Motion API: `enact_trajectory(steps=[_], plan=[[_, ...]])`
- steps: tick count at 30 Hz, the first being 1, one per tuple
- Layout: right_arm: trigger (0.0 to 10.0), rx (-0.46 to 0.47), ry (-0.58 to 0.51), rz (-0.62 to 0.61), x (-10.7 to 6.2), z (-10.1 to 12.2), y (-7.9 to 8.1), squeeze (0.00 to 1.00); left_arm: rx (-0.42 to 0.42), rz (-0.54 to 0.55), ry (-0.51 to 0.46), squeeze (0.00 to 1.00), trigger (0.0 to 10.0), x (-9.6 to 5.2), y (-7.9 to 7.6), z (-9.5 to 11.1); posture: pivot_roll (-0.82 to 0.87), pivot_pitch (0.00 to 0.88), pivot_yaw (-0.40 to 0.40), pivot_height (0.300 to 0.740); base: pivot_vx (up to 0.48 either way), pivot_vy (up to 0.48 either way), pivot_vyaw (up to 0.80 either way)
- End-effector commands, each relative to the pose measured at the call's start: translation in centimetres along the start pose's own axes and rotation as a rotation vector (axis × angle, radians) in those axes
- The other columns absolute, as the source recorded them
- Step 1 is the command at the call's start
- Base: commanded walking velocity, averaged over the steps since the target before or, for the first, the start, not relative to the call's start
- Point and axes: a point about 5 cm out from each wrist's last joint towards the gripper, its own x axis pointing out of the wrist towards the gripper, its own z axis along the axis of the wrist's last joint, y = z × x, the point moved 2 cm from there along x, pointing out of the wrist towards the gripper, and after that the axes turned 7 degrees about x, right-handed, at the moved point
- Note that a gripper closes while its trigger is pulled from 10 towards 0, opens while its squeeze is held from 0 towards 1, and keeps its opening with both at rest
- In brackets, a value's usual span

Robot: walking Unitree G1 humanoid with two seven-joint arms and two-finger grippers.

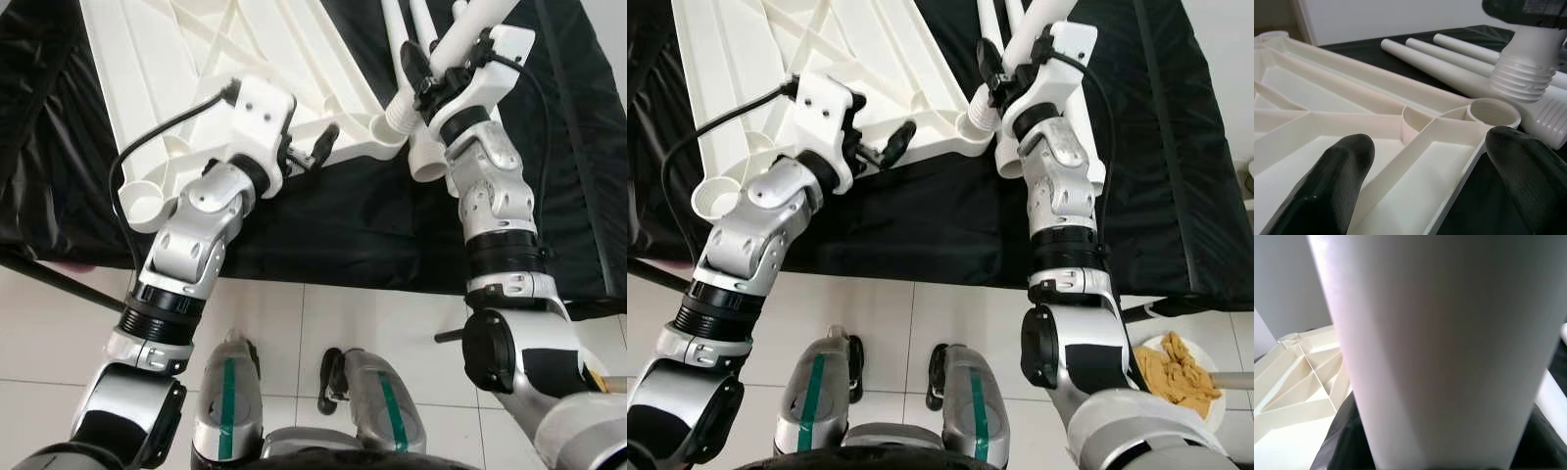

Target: Building children table

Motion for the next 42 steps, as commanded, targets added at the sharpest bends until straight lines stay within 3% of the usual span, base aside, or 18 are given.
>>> enact_trajectory(steps=[1,7,11,15,27,42], plan=[[10.0,-0.038,-0.017,-0.004,0.3,0.5,-0.2,0.0,-0.023,-0.085,0.015,0.0,10.0,0.0,-0.9,-0.3,0.07,0.073,-0.057,0.74,0.0,0.0,0.0],[10.0,-0.067,-0.011,-0.021,0.1,0.4,-0.7,0.0,-0.108,-0.013,-0.029,0.0,10.0,0.2,-0.4,0.4,0.07,0.061,-0.059,0.74,0.0,0.0,0.0],[10.0,-0.031,0.005,-0.016,-0.2,-0.2,-0.9,0.0,-0.127,0.021,-0.042,0.0,10.0,0.4,0.0,0.6,0.07,0.042,-0.053,0.74,0.0,0.0,0.0],[10.0,0.003,-0.014,0.013,-0.7,-0.8,-0.7,0.0,-0.057,0.019,-0.031,0.0,10.0,0.5,0.2,0.4,0.08,0.027,-0.044,0.74,0.0,0.0,0.0],[10.0,0.022,-0.012,0.062,-0.6,-1.7,0.4,0.0,-0.044,0.012,-0.087,0.0,10.0,0.7,0.0,1.6,0.09,0.011,-0.041,0.74,0.0,0.0,0.0],[10.0,0.101,-0.001,-0.033,-0.5,-2.5,-1.9,0.0,-0.014,0.032,-0.115,0.0,10.0,0.9,-0.1,1.8,0.1,0.0,-0.064,0.74,0.0,0.0,0.0]])
